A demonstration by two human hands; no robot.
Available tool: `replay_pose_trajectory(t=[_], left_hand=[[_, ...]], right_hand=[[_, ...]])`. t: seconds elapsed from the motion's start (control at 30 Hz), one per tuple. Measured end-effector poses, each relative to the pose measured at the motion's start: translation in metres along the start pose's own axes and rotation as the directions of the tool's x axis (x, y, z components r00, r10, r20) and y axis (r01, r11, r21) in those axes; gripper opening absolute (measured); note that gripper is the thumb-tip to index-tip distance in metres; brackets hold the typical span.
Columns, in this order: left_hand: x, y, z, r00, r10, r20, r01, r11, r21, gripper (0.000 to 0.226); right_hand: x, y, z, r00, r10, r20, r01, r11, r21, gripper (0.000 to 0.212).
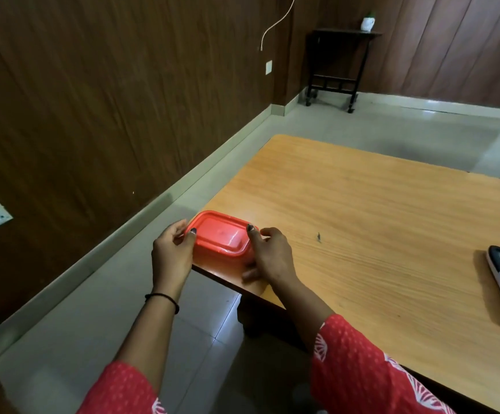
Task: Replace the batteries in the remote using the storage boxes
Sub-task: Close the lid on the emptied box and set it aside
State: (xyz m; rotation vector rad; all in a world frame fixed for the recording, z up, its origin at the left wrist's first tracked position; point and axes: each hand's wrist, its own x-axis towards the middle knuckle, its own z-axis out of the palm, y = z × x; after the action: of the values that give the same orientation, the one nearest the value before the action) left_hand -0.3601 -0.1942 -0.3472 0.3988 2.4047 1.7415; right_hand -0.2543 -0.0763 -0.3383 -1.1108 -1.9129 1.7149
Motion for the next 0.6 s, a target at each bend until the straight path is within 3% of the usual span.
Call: replay_pose_trajectory(t=[0.13,0.23,0.37,0.43,0.6], left_hand=[[-0.020,0.020,-0.003,0.998,0.048,-0.043,-0.047,0.999,0.021,0.037],[-0.057,0.048,0.001,0.986,0.163,-0.028,-0.163,0.987,0.004,0.031],[-0.130,0.090,0.019,0.949,0.290,0.120,-0.277,0.954,-0.116,0.026],[-0.169,0.108,0.034,0.907,0.359,0.221,-0.324,0.929,-0.180,0.023],[-0.245,0.140,0.079,0.782,0.410,0.470,-0.306,0.908,-0.285,0.018]], right_hand=[[-0.021,-0.002,-0.025,1.000,0.014,-0.025,-0.012,0.997,0.075,0.052],[-0.056,-0.008,-0.057,0.999,-0.008,-0.047,0.013,0.992,0.122,0.043],[-0.121,-0.014,-0.110,0.995,-0.041,-0.088,0.058,0.979,0.195,0.026],[-0.155,-0.010,-0.144,0.989,-0.054,-0.139,0.083,0.975,0.208,0.028],[-0.209,0.013,-0.229,0.936,-0.051,-0.347,0.120,0.976,0.180,0.030]])
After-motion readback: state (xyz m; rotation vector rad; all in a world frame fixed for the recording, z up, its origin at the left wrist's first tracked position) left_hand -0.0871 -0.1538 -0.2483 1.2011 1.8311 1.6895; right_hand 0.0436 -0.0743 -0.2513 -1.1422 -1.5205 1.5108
